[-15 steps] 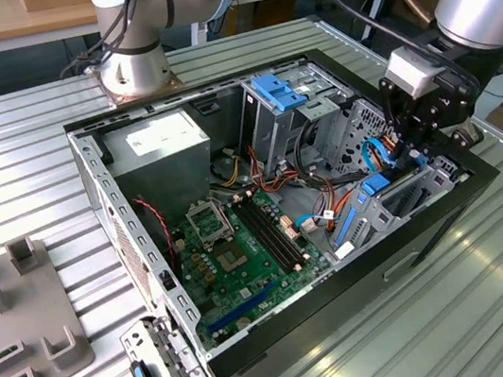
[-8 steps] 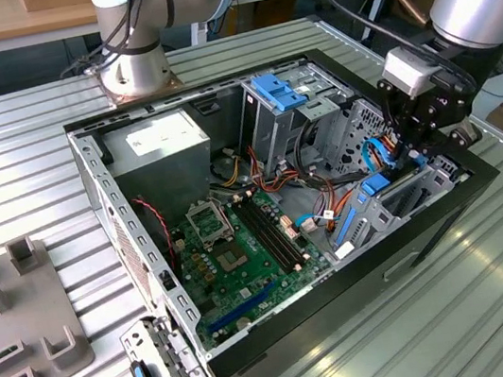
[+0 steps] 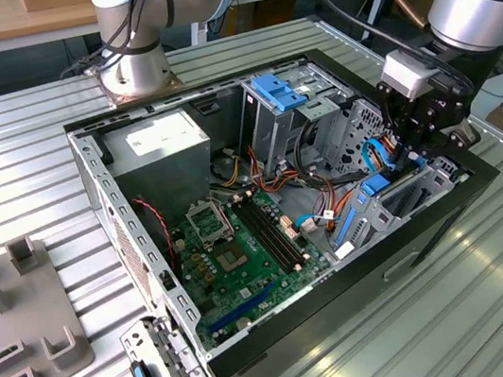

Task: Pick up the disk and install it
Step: 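Insert the first disk wire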

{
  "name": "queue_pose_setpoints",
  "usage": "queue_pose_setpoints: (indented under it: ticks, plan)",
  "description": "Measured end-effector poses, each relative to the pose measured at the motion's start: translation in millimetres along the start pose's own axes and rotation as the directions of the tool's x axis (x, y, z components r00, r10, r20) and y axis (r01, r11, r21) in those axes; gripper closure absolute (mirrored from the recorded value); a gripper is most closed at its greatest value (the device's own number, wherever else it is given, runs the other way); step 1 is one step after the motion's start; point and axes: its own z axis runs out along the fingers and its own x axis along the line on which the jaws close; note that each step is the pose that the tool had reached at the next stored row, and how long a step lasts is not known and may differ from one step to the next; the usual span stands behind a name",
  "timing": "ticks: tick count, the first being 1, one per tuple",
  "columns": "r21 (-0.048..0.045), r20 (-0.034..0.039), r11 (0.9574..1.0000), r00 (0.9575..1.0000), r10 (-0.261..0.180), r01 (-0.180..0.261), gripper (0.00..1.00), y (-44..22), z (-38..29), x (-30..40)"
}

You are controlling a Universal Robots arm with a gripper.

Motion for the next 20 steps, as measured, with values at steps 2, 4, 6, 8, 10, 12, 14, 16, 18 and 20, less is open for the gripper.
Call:
queue_pose_setpoints:
  ticks: [2, 4, 6, 8, 10, 12, 14, 16, 18, 20]
  plan:
    - [0.0000, 0.0002, 1.0000, 1.0000, 0.000, 0.000, 0.84, 0.0, 0.1, 0.0]
    - [0.0000, 0.0006, 1.0000, 1.0000, 0.001, -0.001, 0.84, 0.0, -0.3, 0.0]
    - [0.0000, 0.0010, 1.0000, 1.0000, 0.002, -0.002, 0.84, -0.2, -3.1, 0.0]
    - [0.0000, 0.0003, 1.0000, 1.0000, 0.003, -0.003, 0.84, -0.3, -5.8, 0.0]
    - [0.0000, 0.0001, 1.0000, 1.0000, 0.003, -0.003, 0.84, -0.6, -6.2, 0.0]
    - [0.0000, 0.0002, 1.0000, 1.0000, 0.003, -0.003, 0.84, -0.6, -6.2, -0.1]
    - [-0.0008, -0.0003, 1.0000, 1.0000, 0.007, -0.007, 0.84, -0.6, -6.2, -0.5]
    - [-0.0026, -0.0003, 0.9999, 0.9999, 0.010, -0.010, 0.84, -0.5, -5.2, -0.7]
    - [-0.0031, -0.0007, 0.9999, 0.9999, 0.015, -0.015, 0.84, -0.5, -4.2, -0.8]
    - [-0.0032, -0.0003, 0.9998, 0.9998, 0.018, -0.018, 0.84, -0.4, -2.9, -1.1]
